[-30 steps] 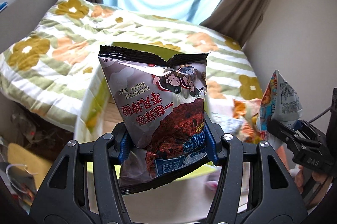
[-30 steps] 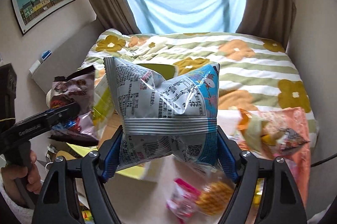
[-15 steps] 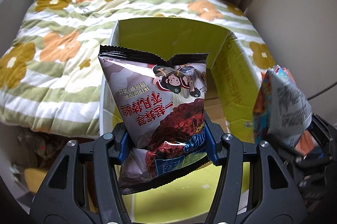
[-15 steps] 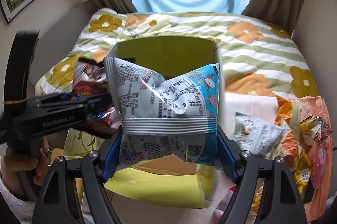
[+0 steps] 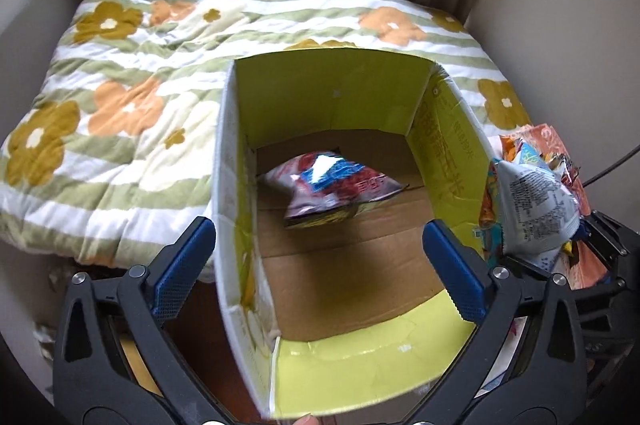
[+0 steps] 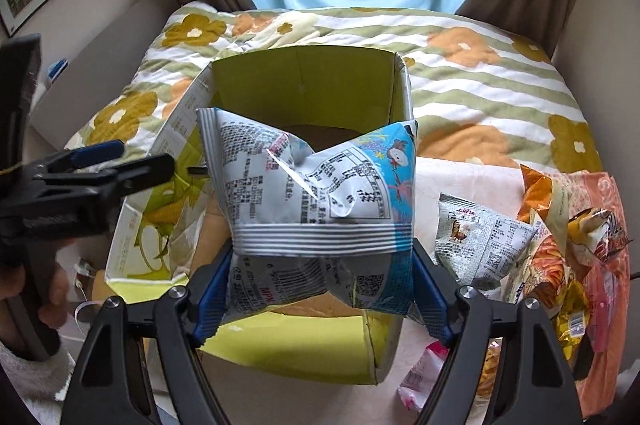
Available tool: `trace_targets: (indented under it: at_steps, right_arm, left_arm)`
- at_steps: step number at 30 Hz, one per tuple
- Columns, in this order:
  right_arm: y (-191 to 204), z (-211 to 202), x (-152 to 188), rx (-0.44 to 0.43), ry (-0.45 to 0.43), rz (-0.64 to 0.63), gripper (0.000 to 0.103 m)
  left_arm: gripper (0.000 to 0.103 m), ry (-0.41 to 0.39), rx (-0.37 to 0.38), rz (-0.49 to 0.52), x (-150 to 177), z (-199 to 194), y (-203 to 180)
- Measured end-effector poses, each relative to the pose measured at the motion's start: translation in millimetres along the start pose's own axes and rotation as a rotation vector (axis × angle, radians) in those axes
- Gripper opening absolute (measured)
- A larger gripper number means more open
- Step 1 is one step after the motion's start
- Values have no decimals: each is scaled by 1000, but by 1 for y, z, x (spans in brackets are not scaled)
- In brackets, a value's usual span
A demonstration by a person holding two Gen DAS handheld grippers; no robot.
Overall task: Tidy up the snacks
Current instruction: 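Carry both bags over the yellow box and open both tools to drop them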
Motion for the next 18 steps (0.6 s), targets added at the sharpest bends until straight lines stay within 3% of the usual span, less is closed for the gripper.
trace_targets:
  at_steps: [10,14,18]
  right_arm:
    - [27,20,1,25,71,-166,82]
    - [24,20,4,1,24,-166,102]
    - [27,9,9,6,-37,-189,102]
  left_arm:
    - [103,-9,-34,-80,21,-25,12]
    - [103,-29,-46,-94,29,-39,14]
    - [103,-35,-65,-116,39,-51,17]
Point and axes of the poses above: each gripper's, at about its wrist camera, not at the fingertips, and z roughly the way its jaws point, y to its left, x to its underside, the point moved 2 cm from there along z, roughly the way its jaws point, and after that the axes turned 15 degrees about -x, right-handed, at the moved point
